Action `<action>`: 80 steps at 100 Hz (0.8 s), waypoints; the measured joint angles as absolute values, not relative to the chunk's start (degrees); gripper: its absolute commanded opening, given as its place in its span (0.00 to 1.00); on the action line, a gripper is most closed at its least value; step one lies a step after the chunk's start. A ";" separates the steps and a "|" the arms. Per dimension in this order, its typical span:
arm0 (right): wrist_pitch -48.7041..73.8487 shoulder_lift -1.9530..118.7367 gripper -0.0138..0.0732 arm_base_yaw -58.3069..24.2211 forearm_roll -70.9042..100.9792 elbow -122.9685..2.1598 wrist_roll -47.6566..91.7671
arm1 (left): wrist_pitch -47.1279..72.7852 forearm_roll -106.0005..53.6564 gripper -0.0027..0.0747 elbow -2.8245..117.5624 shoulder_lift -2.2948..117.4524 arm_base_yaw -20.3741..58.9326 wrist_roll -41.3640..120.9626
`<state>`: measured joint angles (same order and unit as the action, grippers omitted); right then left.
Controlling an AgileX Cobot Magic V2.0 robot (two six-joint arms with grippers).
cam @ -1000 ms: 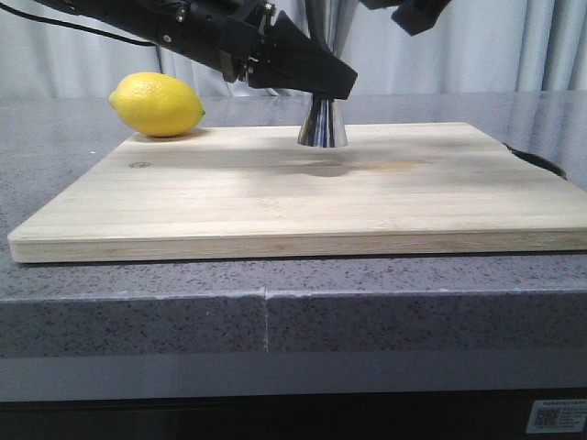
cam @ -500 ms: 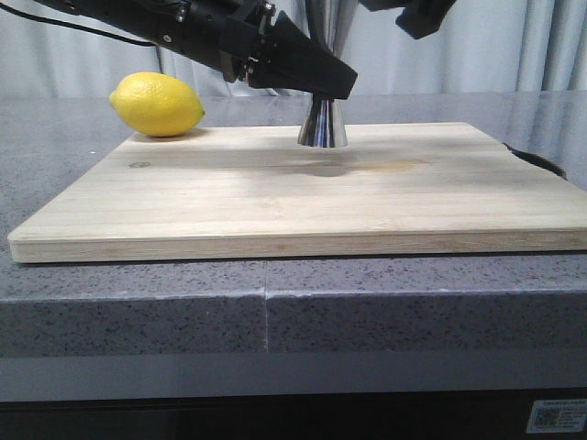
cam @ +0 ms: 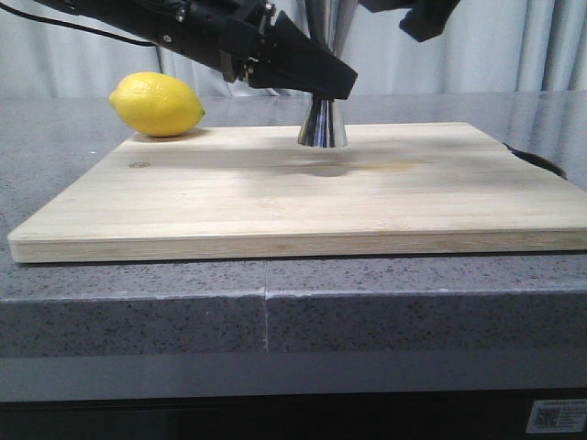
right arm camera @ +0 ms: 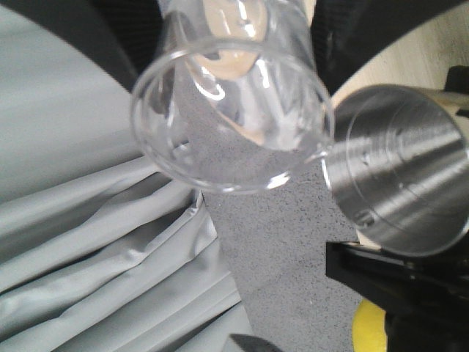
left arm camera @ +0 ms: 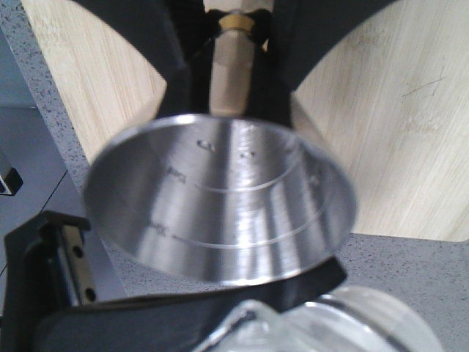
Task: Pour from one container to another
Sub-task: 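Tilt the beaker further with the right gripper, pouring into the jigger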
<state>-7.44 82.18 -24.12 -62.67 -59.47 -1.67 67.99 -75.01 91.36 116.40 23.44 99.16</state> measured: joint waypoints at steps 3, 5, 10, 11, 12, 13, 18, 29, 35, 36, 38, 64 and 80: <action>-7.44 82.18 0.47 -24.12 -62.80 -59.47 -1.67 | 67.99 -75.01 0.10 91.36 116.40 23.44 99.16; -7.44 82.18 0.47 -24.12 -62.94 -59.47 -1.67 | 67.99 -75.01 0.10 91.36 116.40 23.44 99.16; -7.44 82.18 0.47 -24.12 -63.30 -59.47 -1.67 | 67.99 -75.01 0.10 91.36 116.40 23.44 99.16; -7.44 82.18 0.47 -24.12 -63.31 -59.47 -1.67 | 67.99 -75.01 0.10 91.36 116.40 23.44 99.16; -7.44 82.18 0.47 -24.12 -63.31 -59.47 -1.67 | 67.99 -75.01 0.10 91.36 116.40 23.44 99.16; -7.44 82.18 0.47 -24.12 -63.43 -59.47 -1.67 | 67.99 -75.01 0.10 91.36 116.40 23.44 99.16; -7.44 82.18 0.47 -24.12 -63.67 -59.47 -1.67 | 67.99 -75.01 0.10 91.36 116.40 23.44 99.16; -7.44 82.18 0.47 -24.12 -63.97 -59.47 -1.67 | 67.99 -75.01 0.10 91.36 116.40 23.44 99.16; -7.44 82.18 0.47 -24.12 -64.07 -59.47 -1.67 | 67.99 -75.01 0.10 91.36 116.40 23.44 99.16; -7.44 82.18 0.47 -24.12 -64.20 -59.47 -1.67 | 67.99 -75.01 0.10 91.36 116.40 23.44 99.16; -7.44 82.18 0.47 -24.12 -64.20 -59.47 -1.67 | 67.99 -75.01 0.10 91.36 116.40 23.44 99.16; -7.44 82.18 0.47 -24.12 -65.45 -59.47 -1.67 | 67.99 -75.01 0.10 91.36 116.40 23.44 99.16; -7.44 82.18 0.47 -24.12 -66.24 -59.47 -1.67 | 67.99 -75.01 0.10 91.36 116.40 23.44 99.16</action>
<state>-7.44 82.18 -24.12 -66.24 -59.47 -1.67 67.99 -75.01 91.36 116.40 23.44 99.16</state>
